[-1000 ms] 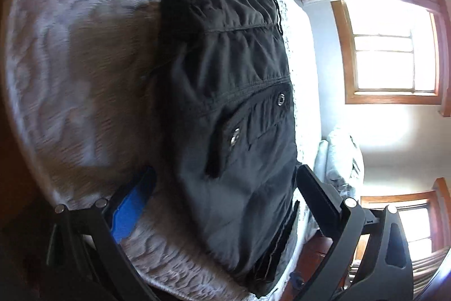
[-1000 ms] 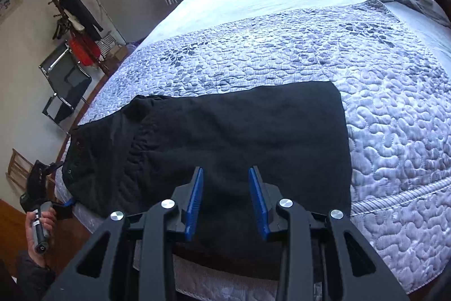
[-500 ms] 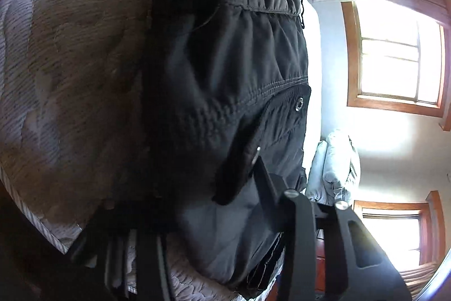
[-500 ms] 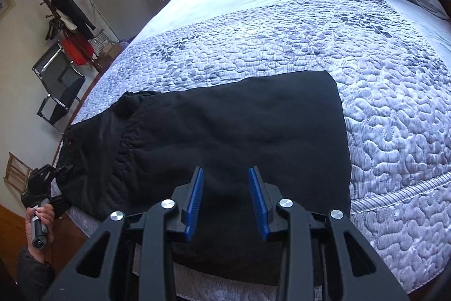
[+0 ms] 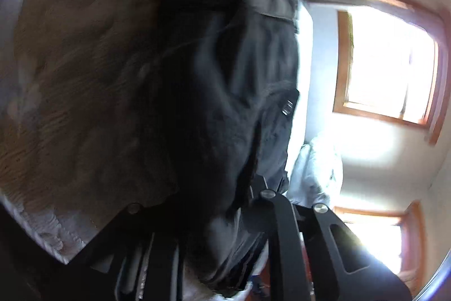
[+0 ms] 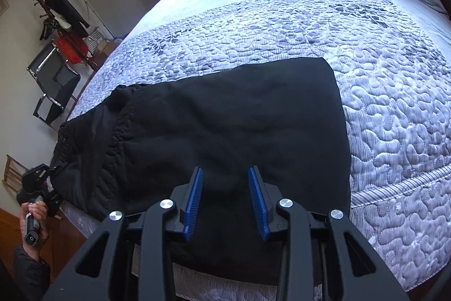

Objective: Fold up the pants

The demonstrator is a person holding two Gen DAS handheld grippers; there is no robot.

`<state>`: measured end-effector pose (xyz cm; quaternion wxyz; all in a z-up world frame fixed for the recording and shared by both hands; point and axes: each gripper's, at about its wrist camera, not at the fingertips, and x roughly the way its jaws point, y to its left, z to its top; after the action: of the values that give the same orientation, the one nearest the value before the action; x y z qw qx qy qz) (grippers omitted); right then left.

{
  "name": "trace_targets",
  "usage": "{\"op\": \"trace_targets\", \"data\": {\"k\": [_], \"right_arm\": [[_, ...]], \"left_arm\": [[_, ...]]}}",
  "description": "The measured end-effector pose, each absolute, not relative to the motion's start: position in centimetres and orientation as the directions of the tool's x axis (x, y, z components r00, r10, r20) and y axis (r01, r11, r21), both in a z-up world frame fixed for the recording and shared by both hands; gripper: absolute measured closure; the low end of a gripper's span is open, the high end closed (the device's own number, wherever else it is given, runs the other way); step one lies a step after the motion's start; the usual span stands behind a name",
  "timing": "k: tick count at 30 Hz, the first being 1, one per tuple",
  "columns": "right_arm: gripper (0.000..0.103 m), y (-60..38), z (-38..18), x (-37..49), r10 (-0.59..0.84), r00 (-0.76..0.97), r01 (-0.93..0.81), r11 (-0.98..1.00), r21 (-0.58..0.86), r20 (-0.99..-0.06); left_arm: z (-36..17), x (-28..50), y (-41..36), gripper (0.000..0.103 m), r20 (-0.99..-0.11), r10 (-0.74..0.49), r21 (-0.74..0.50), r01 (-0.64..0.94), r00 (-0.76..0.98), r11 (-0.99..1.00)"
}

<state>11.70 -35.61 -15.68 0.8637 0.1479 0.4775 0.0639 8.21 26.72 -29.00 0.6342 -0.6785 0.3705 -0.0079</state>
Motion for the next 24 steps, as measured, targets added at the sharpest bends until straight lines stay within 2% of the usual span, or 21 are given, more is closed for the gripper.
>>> {"op": "trace_targets", "data": {"k": [4, 10, 17, 24], "right_arm": [[0.068, -35.6, -15.8, 11.7, 0.253, 0.534, 0.028, 0.949, 0.316, -0.807], [0.068, -35.8, -15.8, 11.7, 0.255, 0.534, 0.032, 0.947, 0.321, -0.806], [0.067, -36.5, -15.9, 11.5, 0.254, 0.535, 0.040, 0.945, 0.325, -0.805], [0.067, -37.0, -15.9, 11.3, 0.260, 0.544, 0.046, 0.940, 0.338, -0.798]], "left_arm": [[-29.7, 8.5, 26.6, 0.089, -0.434, -0.533, -0.875, -0.481, 0.727, 0.057], [-28.1, 9.1, 25.5, 0.093, -0.472, -0.490, -0.871, -0.475, 0.733, 0.129], [-23.2, 10.3, 23.0, 0.094, -0.455, -0.446, -0.887, -0.349, 0.771, 0.301], [-17.8, 9.2, 18.6, 0.094, -0.453, -0.445, -0.843, -0.208, 0.772, 0.497]]}}
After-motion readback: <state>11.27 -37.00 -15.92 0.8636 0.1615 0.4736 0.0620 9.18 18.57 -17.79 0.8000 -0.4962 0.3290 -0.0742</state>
